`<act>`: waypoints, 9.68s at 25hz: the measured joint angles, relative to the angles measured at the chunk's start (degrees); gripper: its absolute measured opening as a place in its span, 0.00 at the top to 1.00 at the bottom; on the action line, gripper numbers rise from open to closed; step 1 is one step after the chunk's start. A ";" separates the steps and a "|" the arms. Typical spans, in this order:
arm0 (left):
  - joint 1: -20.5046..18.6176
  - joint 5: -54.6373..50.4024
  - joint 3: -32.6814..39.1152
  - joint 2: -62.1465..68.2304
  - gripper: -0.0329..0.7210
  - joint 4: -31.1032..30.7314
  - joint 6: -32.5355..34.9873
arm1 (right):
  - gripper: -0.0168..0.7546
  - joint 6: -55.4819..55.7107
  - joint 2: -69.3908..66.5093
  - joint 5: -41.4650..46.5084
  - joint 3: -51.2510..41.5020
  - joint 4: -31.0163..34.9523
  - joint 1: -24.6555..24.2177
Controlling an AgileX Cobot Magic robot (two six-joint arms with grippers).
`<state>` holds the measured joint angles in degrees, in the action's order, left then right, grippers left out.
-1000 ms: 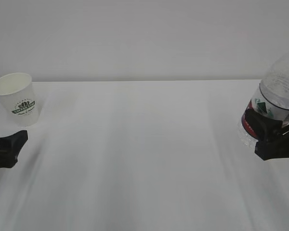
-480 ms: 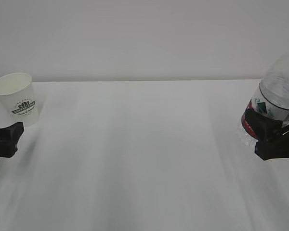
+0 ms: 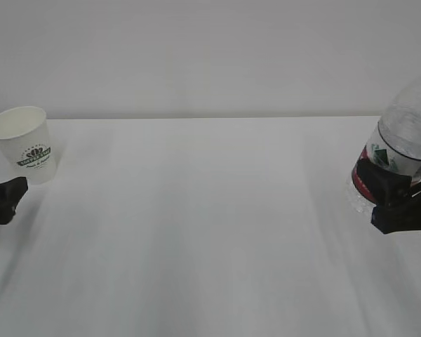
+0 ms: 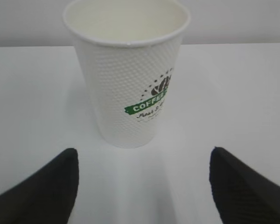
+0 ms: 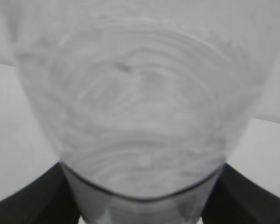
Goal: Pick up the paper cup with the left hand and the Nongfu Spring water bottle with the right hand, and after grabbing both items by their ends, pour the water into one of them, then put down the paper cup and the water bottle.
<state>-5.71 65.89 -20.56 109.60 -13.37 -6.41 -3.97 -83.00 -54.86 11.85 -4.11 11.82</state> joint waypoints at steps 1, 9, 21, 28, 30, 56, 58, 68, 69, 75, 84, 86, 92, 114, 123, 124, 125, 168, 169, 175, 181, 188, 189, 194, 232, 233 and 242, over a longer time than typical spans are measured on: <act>-0.69 0.00 -0.53 0.27 0.11 -1.10 -0.51 | 0.34 0.00 0.00 0.00 0.00 0.00 0.00; -3.21 0.10 -5.16 4.32 0.12 -7.45 -2.63 | 0.34 0.00 0.00 0.00 0.00 0.00 0.00; -3.21 0.10 -7.32 4.66 0.19 -6.67 -2.72 | 0.34 0.00 0.00 0.04 0.00 0.00 0.00; -3.21 0.10 -7.32 4.66 0.21 -6.67 -2.72 | 0.34 0.00 0.00 0.04 0.00 0.00 0.00; -3.21 0.10 -7.32 4.66 0.21 -6.67 -1.82 | 0.34 0.00 0.00 0.04 0.00 0.00 0.00; -3.21 -0.47 -16.31 9.61 0.11 -6.53 -0.06 | 0.34 0.00 0.00 0.13 0.00 -0.43 0.00; -3.21 -0.58 -16.52 10.36 0.10 -6.75 -1.20 | 0.34 0.00 0.00 0.13 0.00 -0.43 0.00; -3.21 -0.46 -18.43 14.96 0.10 -7.61 -2.95 | 0.34 0.00 0.00 0.13 0.00 -0.48 0.00; -3.21 -0.46 -18.94 15.41 0.10 -7.69 -2.95 | 0.34 0.00 0.00 0.13 0.00 -0.48 0.00; -3.21 -0.46 -21.80 17.55 0.10 -8.00 -3.08 | 0.34 0.00 0.00 0.13 0.00 -0.48 0.00; -3.21 -0.81 -25.68 19.35 0.10 -9.11 -5.47 | 0.34 0.00 0.05 0.13 0.00 -0.48 0.00; -3.21 -1.33 -26.52 19.35 0.10 -9.11 -5.47 | 0.34 0.00 0.05 0.13 0.00 -0.48 0.00; -3.21 -2.41 -27.77 19.58 0.10 -9.14 -5.50 | 0.34 0.00 0.05 0.13 0.00 -0.48 0.00; -3.21 -2.41 -27.95 18.59 0.24 -24.02 -10.64 | 0.34 0.00 0.05 0.13 0.00 -0.48 0.00; -3.21 -2.29 -22.44 11.59 0.24 -29.98 -11.08 | 0.34 0.00 0.05 0.13 0.00 -0.48 0.00; -3.21 -1.92 -21.51 10.79 0.24 -30.40 -11.08 | 0.34 0.00 0.05 0.13 0.00 -0.48 0.00; -3.21 -1.32 -20.53 10.01 0.24 -30.66 -11.08 | 0.34 0.00 0.05 0.13 0.00 -0.48 0.00; 3.24 -0.56 2.83 -9.09 0.24 -33.39 -11.48 | 0.34 0.13 0.05 0.52 0.00 -5.66 0.00; 4.34 -0.56 2.83 -9.21 0.24 -33.39 -11.48 | 0.34 0.13 0.05 0.52 0.00 -5.66 0.00; 10.85 -0.46 2.83 -9.21 0.24 -33.49 -11.48 | 0.34 0.17 0.05 0.52 0.00 -5.79 0.00; 16.68 -0.46 2.83 -9.21 0.24 -33.49 -11.48 | 0.34 0.26 0.05 0.52 0.00 -5.79 0.00; 22.49 -0.46 2.60 -9.21 0.24 -33.49 -11.48 | 0.34 0.26 0.05 0.52 0.00 -5.79 0.00; 23.28 -0.46 2.36 -9.21 0.24 -33.49 -11.48 | 0.34 0.26 0.05 0.52 0.00 -5.79 0.00; 26.98 -0.46 -0.06 -9.21 0.24 -33.49 -11.48 | 0.34 0.26 0.05 0.52 0.00 -5.79 0.00; 41.85 -0.95 -7.33 -7.88 0.27 -33.60 -14.11 | 0.34 0.26 0.05 1.23 0.00 -7.77 0.00; 41.85 -1.08 -7.33 -7.63 0.27 -33.72 -14.55 | 0.34 0.26 0.05 1.23 0.00 -8.00 0.00; 41.88 -3.66 -8.21 -7.47 0.27 -36.28 -15.96 | 0.34 0.26 0.05 1.31 0.00 -8.77 0.00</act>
<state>36.18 62.23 -28.77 102.13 -49.65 -22.37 -3.70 -82.94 -53.55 11.85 -12.88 11.82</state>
